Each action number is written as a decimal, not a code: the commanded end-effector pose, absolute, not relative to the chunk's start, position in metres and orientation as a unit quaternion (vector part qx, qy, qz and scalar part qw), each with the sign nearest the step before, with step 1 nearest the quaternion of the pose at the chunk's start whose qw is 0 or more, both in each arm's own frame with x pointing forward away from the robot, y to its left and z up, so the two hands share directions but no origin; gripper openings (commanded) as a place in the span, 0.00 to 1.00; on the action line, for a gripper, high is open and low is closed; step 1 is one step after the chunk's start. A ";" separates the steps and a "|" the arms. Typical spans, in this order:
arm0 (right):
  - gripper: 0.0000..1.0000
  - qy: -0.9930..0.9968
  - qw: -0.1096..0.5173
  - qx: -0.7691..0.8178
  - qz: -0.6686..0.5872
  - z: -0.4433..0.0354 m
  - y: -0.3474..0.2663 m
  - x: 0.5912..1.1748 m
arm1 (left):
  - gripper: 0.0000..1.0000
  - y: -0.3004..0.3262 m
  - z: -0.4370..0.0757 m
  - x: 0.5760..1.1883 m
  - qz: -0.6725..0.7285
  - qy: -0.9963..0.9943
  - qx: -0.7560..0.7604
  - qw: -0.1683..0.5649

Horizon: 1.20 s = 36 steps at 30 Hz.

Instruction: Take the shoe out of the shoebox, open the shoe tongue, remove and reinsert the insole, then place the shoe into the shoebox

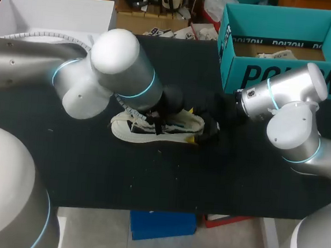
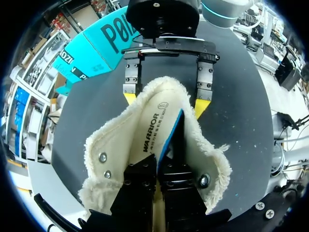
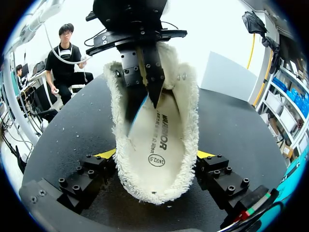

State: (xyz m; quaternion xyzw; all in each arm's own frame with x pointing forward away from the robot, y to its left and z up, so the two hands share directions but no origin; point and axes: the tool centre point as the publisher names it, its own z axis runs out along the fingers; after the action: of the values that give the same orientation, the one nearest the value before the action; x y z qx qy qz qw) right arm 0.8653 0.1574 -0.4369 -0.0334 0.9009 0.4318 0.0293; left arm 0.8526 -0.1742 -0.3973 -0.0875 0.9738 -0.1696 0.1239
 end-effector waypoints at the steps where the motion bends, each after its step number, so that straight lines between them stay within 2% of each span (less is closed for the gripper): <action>1: 0.00 0.901 0.029 -0.033 0.431 -0.441 0.159 0.866 | 0.00 -0.165 -0.384 0.852 -0.184 0.976 -0.078 0.086; 18: 0.00 0.901 0.029 -0.033 0.431 -0.441 0.159 0.866 | 0.00 -0.178 -0.380 0.845 -0.185 0.978 -0.048 0.079; 27: 0.00 0.901 0.029 -0.033 0.431 -0.441 0.159 0.866 | 0.00 -0.196 -0.404 0.847 -0.159 0.978 -0.022 0.131; 30: 0.00 0.901 0.029 -0.033 0.431 -0.441 0.159 0.866 | 0.12 -0.197 -0.406 0.846 -0.168 0.975 -0.022 0.141; 32: 0.00 0.901 0.029 -0.033 0.431 -0.441 0.159 0.866 | 0.29 -0.195 -0.406 0.844 -0.180 0.972 -0.026 0.150; 36: 0.00 0.901 0.029 -0.033 0.431 -0.441 0.159 0.866 | 0.47 -0.194 -0.403 0.840 -0.189 0.967 -0.028 0.166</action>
State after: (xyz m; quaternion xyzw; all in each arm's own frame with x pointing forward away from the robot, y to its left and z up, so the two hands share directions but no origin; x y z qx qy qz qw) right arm 0.8652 0.1576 -0.4370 -0.0336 0.9009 0.4318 0.0292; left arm 0.8477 -0.1988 -0.4001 -0.0277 0.9703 -0.1827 0.1561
